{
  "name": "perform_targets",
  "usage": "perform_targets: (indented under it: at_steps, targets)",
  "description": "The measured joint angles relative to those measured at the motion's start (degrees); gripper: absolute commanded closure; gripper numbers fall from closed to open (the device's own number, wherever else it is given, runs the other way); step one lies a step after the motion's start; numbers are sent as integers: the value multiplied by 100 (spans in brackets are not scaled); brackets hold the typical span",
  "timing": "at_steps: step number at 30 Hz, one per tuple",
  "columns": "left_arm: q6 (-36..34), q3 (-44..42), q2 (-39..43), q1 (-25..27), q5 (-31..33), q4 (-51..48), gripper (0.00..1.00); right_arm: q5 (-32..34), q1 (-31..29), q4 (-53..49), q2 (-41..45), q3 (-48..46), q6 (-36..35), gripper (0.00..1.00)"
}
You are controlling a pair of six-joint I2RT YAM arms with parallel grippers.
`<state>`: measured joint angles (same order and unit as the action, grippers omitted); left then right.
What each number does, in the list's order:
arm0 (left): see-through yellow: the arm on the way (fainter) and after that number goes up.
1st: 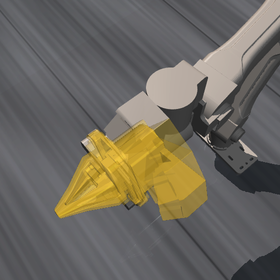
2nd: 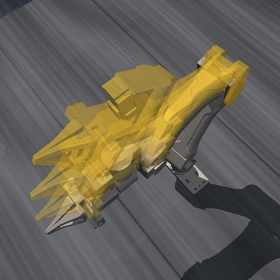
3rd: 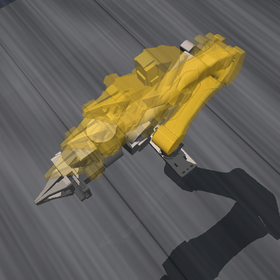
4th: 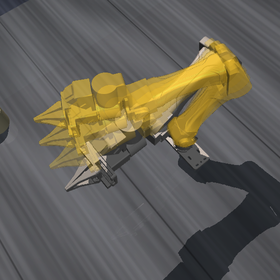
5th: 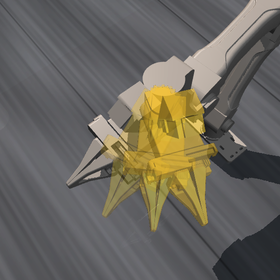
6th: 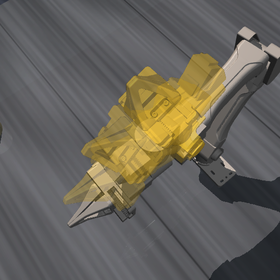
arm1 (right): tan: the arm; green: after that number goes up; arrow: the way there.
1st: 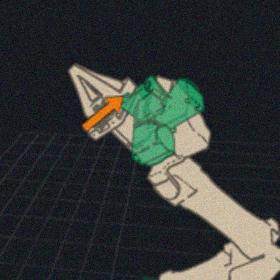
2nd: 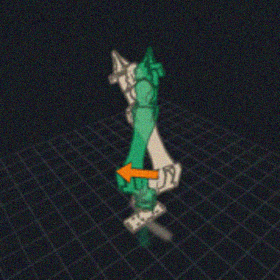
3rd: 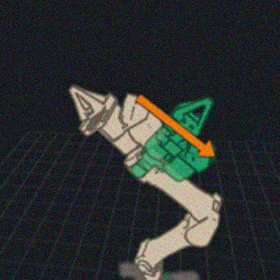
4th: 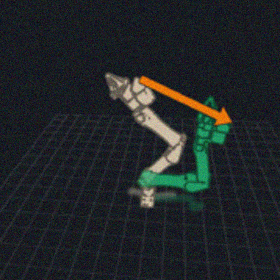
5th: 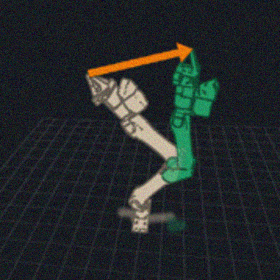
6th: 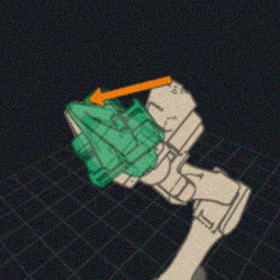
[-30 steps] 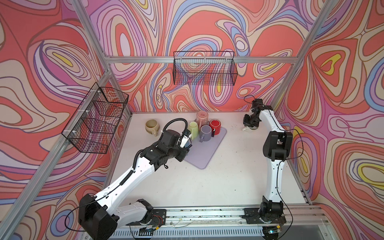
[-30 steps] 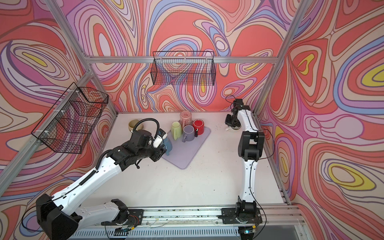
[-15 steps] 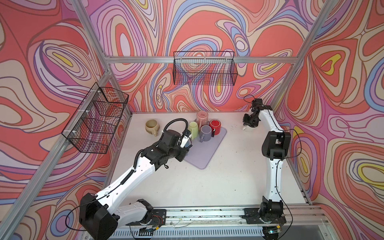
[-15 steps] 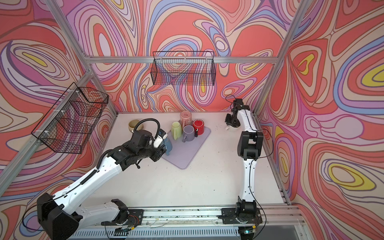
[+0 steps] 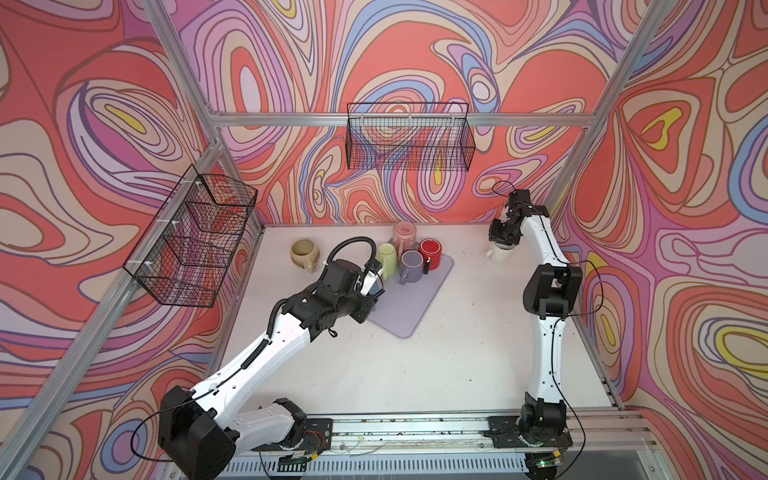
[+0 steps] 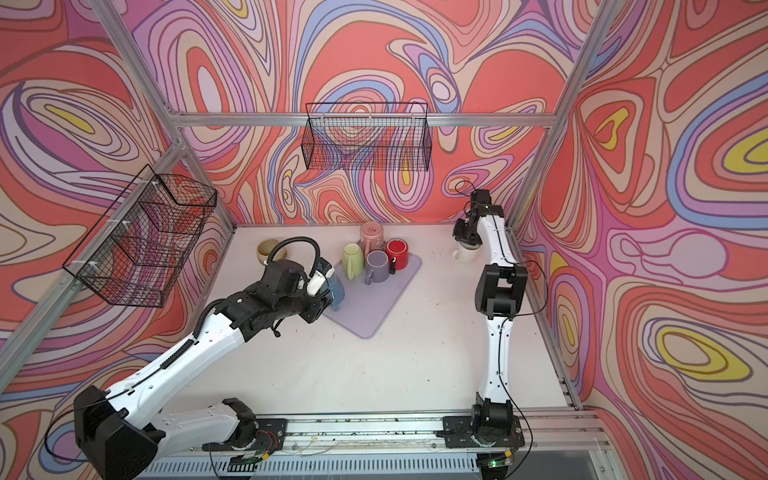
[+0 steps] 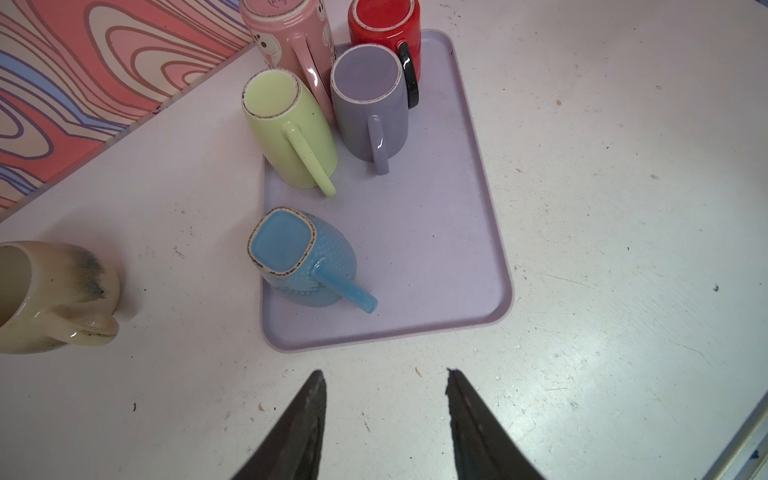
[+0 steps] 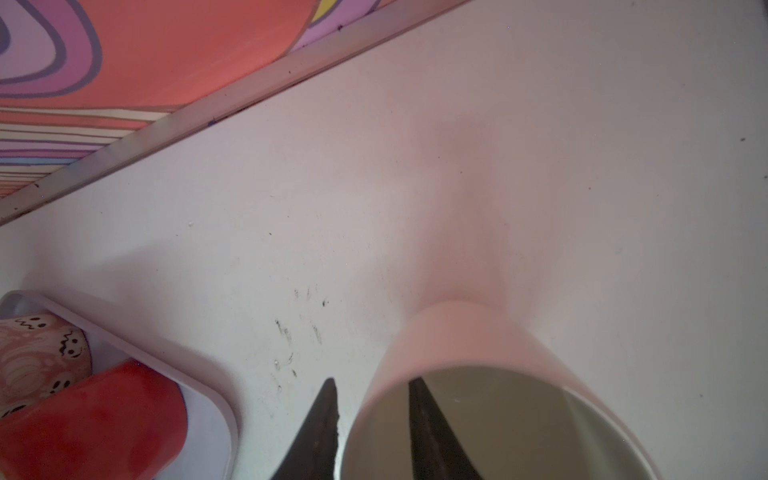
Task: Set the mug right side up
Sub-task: 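Lower the white mug upright onto the table and open the right gripper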
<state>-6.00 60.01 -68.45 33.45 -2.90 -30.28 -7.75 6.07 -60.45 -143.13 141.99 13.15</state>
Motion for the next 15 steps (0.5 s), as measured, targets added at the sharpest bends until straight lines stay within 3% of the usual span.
perform_targets:
  at_steps: [10, 15]
  targets:
    - [0, 0, -42, 0, 22, 0, 49, -4, 0, 4, 55, 118, -15, 69]
    - [4, 0, -44, 0, 42, 0, 47, -68, 0, 116, 614, -413, -79, 69]
